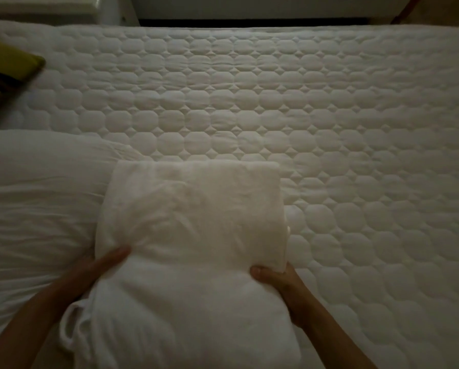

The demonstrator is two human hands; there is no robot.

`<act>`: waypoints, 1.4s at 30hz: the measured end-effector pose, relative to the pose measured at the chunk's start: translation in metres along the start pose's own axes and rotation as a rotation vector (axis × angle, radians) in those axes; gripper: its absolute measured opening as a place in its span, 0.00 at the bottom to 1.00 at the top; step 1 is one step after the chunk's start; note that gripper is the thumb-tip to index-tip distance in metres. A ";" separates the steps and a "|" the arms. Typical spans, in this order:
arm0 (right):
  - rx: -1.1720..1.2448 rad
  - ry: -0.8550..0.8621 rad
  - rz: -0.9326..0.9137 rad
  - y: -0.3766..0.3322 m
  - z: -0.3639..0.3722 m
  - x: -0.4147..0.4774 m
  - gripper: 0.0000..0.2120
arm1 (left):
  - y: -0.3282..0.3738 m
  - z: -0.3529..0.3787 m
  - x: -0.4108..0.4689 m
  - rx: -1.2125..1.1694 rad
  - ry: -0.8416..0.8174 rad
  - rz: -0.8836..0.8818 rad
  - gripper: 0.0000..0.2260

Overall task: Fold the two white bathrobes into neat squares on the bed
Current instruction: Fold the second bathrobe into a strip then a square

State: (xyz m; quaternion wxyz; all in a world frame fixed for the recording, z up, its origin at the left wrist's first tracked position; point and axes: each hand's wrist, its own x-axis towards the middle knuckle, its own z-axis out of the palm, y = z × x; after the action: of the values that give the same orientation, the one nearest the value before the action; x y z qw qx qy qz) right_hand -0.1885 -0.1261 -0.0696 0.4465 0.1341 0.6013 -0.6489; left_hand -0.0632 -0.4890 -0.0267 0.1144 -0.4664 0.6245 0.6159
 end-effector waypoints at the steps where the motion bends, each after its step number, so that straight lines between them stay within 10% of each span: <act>1: -0.003 0.012 -0.007 0.000 0.001 -0.001 0.43 | 0.001 0.003 -0.001 -0.021 0.004 -0.005 0.50; 5: -0.030 0.025 -0.048 -0.005 0.000 -0.012 0.43 | 0.012 0.015 -0.018 -0.149 -0.039 0.003 0.25; 8: -0.020 0.032 -0.123 -0.012 -0.017 -0.033 0.39 | 0.013 0.023 -0.034 -0.122 -0.129 -0.059 0.39; 12: -0.050 0.042 -0.092 -0.013 -0.059 -0.041 0.45 | -0.004 0.054 -0.035 -0.169 -0.200 -0.128 0.43; 17: -0.100 0.051 -0.013 -0.008 -0.069 -0.028 0.29 | -0.027 0.076 -0.019 -0.262 -0.194 -0.213 0.40; 22: -0.090 0.098 -0.024 -0.014 -0.064 -0.042 0.49 | -0.018 0.077 -0.036 -0.312 -0.196 -0.143 0.50; 30: -0.033 0.146 -0.064 -0.038 -0.088 -0.166 0.46 | 0.017 0.105 -0.150 -0.312 -0.177 -0.122 0.14; 33: 0.008 0.176 -0.096 -0.031 -0.127 -0.229 0.40 | 0.034 0.143 -0.202 -0.212 -0.229 -0.068 0.28; 37: 0.112 0.293 -0.182 -0.001 -0.206 -0.337 0.30 | 0.047 0.236 -0.285 -0.095 -0.366 -0.003 0.15; 42: 0.294 0.443 -0.268 0.070 -0.313 -0.505 0.33 | 0.035 0.378 -0.411 0.130 -0.567 0.083 0.37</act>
State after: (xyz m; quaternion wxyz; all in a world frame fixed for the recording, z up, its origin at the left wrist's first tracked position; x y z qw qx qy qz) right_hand 0.0353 0.3754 0.1678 0.1906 0.2552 0.5959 -0.7372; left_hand -0.0302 0.0172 0.2104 0.2885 -0.2415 0.6245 0.6844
